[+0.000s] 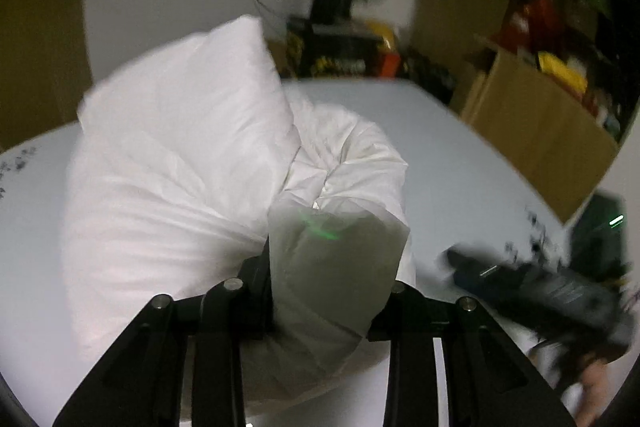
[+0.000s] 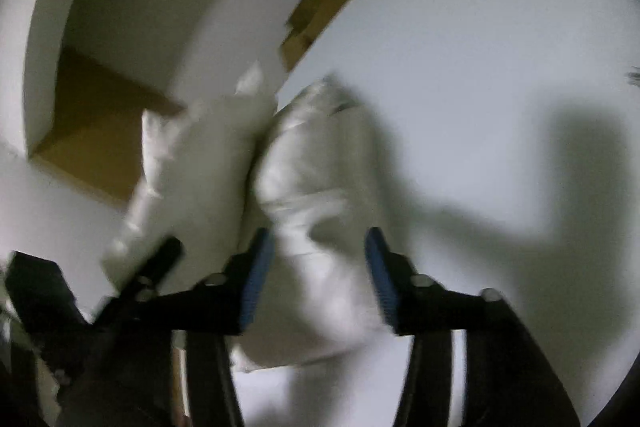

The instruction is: Fold large clothes

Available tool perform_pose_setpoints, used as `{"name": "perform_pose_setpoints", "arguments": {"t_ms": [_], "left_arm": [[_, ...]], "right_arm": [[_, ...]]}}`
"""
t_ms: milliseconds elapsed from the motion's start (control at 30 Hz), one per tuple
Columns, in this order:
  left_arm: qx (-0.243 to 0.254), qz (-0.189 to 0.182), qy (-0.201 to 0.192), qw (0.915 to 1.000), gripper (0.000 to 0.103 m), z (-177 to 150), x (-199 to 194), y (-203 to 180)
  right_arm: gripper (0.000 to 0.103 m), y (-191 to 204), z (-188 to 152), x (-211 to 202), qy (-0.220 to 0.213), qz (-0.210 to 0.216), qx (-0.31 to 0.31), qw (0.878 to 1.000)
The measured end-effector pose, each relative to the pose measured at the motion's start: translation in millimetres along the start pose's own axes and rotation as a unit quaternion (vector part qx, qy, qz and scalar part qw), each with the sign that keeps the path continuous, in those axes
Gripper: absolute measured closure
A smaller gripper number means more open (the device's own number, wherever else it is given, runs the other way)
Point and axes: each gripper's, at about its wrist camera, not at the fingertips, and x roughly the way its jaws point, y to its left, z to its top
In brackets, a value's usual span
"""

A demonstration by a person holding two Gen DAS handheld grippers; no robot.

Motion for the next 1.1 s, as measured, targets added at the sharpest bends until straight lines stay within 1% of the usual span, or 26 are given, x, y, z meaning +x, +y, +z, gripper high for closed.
{"name": "perform_pose_setpoints", "arguments": {"t_ms": [33, 67, 100, 133, 167, 200, 267, 300, 367, 400, 433, 467, 500, 567, 600, 633, 733, 767, 800, 867, 900, 933, 967, 1033, 1067, 1100], "left_arm": [[-0.001, -0.001, 0.008, 1.0000, 0.066, -7.3, 10.8, -1.2], [0.007, 0.002, 0.017, 0.9998, 0.060, -13.1, 22.1, -6.2], [0.017, -0.001, 0.024, 0.9996, 0.049, -16.3, 29.5, -9.1], [0.026, -0.006, 0.030, 0.9992, 0.043, -17.9, 36.4, -14.9], [0.033, -0.014, 0.036, 0.9987, 0.031, -20.5, 42.7, -20.0], [0.039, -0.019, 0.039, 0.9983, 0.020, -25.4, 46.6, -18.7], [0.057, -0.022, 0.037, 0.9975, 0.015, -30.8, 50.1, -24.3], [0.059, -0.027, 0.028, 0.9975, 0.015, -33.4, 45.2, -24.2], [0.049, -0.040, 0.019, 0.9978, 0.014, -34.4, 31.1, -18.6], [0.041, -0.051, 0.014, 0.9978, 0.013, -37.1, 17.0, -13.1], [0.032, -0.068, 0.001, 0.9972, 0.011, -39.8, 0.9, -6.7], [0.021, -0.089, -0.018, 0.9956, 0.003, -44.4, -22.0, 2.1], [0.018, -0.098, -0.030, 0.9945, 0.000, -49.6, -39.5, 11.4], [0.016, -0.097, -0.055, 0.9937, 0.000, -55.9, -72.5, 31.2], [0.014, -0.089, -0.065, 0.9938, 0.000, -58.7, -85.1, 41.3], [0.006, -0.079, -0.072, 0.9943, 0.000, -61.6, -96.6, 53.2], [-0.046, -0.062, -0.082, 0.9936, 0.000, -65.2, -126.4, 94.1], [-0.063, -0.062, -0.083, 0.9926, 0.000, -67.1, -132.5, 107.4], [-0.083, -0.064, -0.085, 0.9908, 0.000, -69.9, -138.8, 120.2], [-0.111, -0.059, -0.088, 0.9881, 0.000, -76.4, -148.8, 138.1], [-0.118, -0.057, -0.090, 0.9873, 0.000, -78.2, -151.4, 141.6], [-0.124, -0.054, -0.092, 0.9865, 0.000, -81.6, -155.9, 149.4], [-0.127, -0.052, -0.092, 0.9862, 0.000, -82.5, -157.6, 152.9], [-0.133, -0.051, -0.095, 0.9852, 0.000, -84.4, -164.3, 162.7], [-0.137, -0.050, -0.096, 0.9846, 0.000, -86.0, -165.9, 167.3], [-0.139, -0.049, -0.097, 0.9842, 0.000, -84.4, -165.1, 168.6]], "right_arm": [[0.043, -7.7, -0.9, -10.8, -0.014, -0.010, 0.006, 1.000], [0.040, -14.0, -0.5, -21.5, -0.022, -0.017, 0.012, 1.000], [0.036, -16.8, 7.9, -41.9, -0.027, -0.021, 0.019, 0.999], [0.034, -18.7, 7.6, -47.0, -0.030, -0.024, 0.022, 0.999], [0.031, -17.9, 5.9, -49.3, -0.033, -0.027, 0.023, 0.999], [0.031, -17.4, 3.8, -51.0, -0.038, -0.033, 0.026, 0.998], [0.028, -4.2, 22.6, -49.6, -0.039, -0.034, 0.026, 0.998], [0.025, -7.0, 28.8, -68.4, -0.039, -0.033, 0.024, 0.998], [0.021, 5.2, 47.1, -75.8, -0.037, -0.027, 0.007, 0.999], [0.019, 14.6, 48.7, -87.5, -0.034, -0.023, -0.007, 0.999], [0.019, 12.8, 62.4, -127.9, -0.031, -0.018, -0.022, 0.999], [0.017, 16.7, 70.6, -146.9, -0.030, -0.013, -0.034, 0.999], [0.016, 14.0, 87.3, -176.5, -0.027, -0.006, -0.047, 0.998], [0.013, 20.1, 102.9, -175.6, -0.017, 0.009, -0.069, 0.997], [0.009, 38.8, 107.3, -169.5, -0.005, 0.022, -0.087, 0.996], [0.009, 48.7, 103.0, -172.6, 0.004, 0.032, -0.099, 0.995], [0.006, 99.3, 125.3, -157.7, 0.053, 0.080, -0.148, 0.984], [0.004, 114.4, 131.1, -150.5, 0.068, 0.082, -0.165, 0.980], [0.002, 126.7, 133.5, -145.6, 0.083, 0.077, -0.177, 0.978], [0.001, 141.1, 136.6, -103.8, 0.149, 0.046, -0.193, 0.969], [0.001, 139.2, 135.1, -85.5, 0.181, 0.035, -0.185, 0.965], [0.001, 135.4, 129.2, -66.9, 0.226, 0.035, -0.182, 0.956], [0.002, 133.4, 124.3, -60.2, 0.247, 0.036, -0.187, 0.950], [0.003, 133.0, 115.5, -65.9, 0.244, 0.042, -0.217, 0.944], [0.007, 133.5, 110.8, -70.4, 0.241, 0.035, -0.240, 0.940], [0.014, 132.1, 107.8, -72.5, 0.236, 0.023, -0.253, 0.938]]}}
